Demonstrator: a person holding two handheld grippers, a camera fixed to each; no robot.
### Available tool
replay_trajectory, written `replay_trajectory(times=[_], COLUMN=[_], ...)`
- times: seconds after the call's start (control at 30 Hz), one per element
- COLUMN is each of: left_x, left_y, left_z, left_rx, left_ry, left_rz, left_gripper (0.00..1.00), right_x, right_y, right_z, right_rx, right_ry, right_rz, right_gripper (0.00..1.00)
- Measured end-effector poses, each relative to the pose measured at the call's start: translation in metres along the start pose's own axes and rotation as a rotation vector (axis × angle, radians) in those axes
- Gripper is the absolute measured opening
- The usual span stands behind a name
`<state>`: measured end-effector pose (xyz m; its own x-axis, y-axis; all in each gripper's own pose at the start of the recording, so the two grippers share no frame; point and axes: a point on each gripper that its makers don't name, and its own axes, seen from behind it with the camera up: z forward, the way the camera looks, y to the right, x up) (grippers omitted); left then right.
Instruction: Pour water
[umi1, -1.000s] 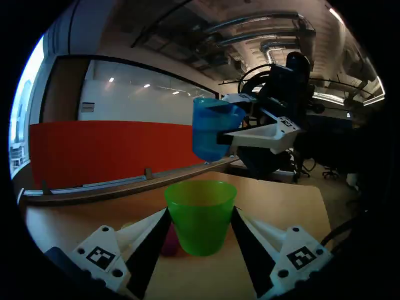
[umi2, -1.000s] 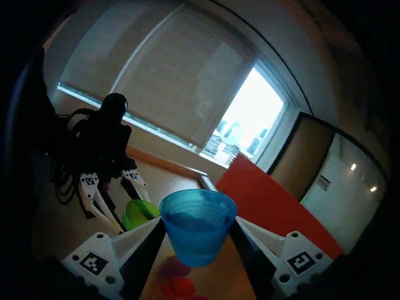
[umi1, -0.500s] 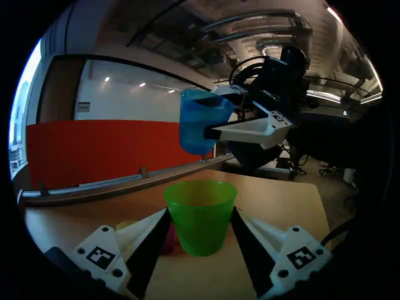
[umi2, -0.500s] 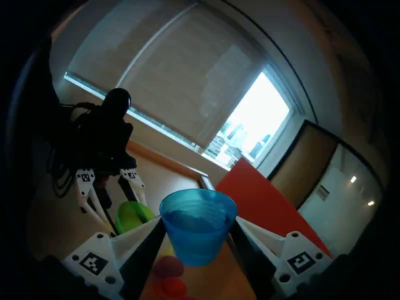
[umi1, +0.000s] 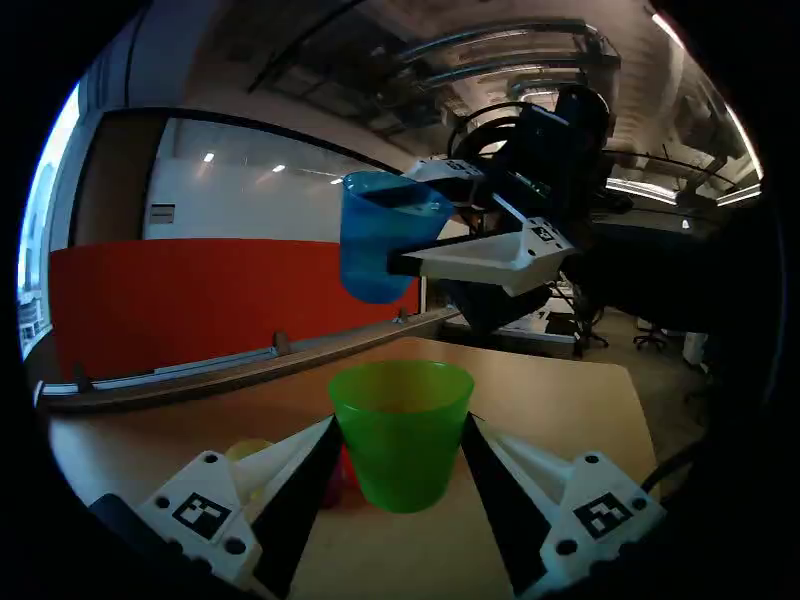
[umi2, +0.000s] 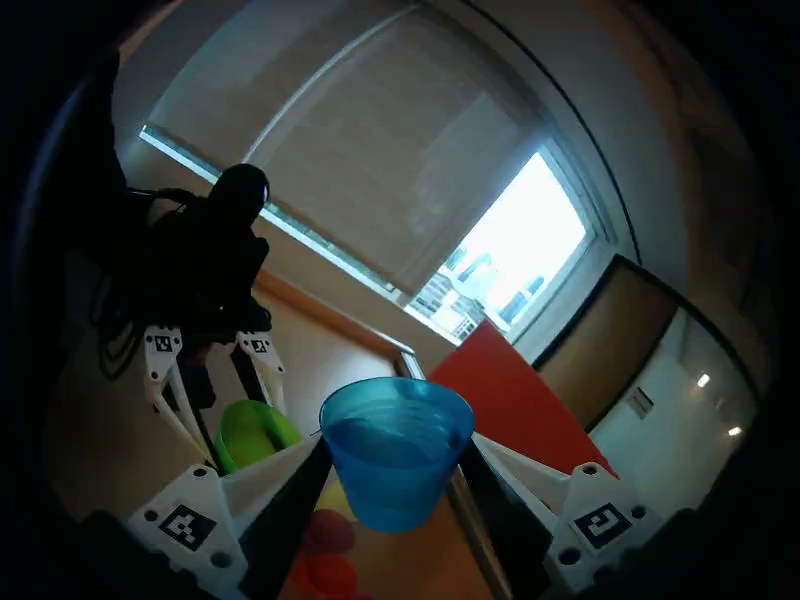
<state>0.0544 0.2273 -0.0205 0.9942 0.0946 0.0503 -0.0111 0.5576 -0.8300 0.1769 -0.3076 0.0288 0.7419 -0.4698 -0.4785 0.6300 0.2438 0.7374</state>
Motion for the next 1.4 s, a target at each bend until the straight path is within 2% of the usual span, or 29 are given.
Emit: replay_trajectory(times=[0.63,1.4], left_x=[-0.003,-0.002], left_y=[0.008,0.014], left_z=[0.002,0.004], left_rx=[-0.018,-0.028], left_ry=[-0.001,0.002], left_rz=[0.002,0.012], left_gripper=[0.82,0.82], right_x=[-0.003,-0.001], right_y=[0.002,0.005], right_z=[0.007,0.008], right_rx=[-0.011,-0.023], right_ry=[-0.025,-0.047], right_rz=[-0.126,-0.237], right_gripper=[0.88,0.88])
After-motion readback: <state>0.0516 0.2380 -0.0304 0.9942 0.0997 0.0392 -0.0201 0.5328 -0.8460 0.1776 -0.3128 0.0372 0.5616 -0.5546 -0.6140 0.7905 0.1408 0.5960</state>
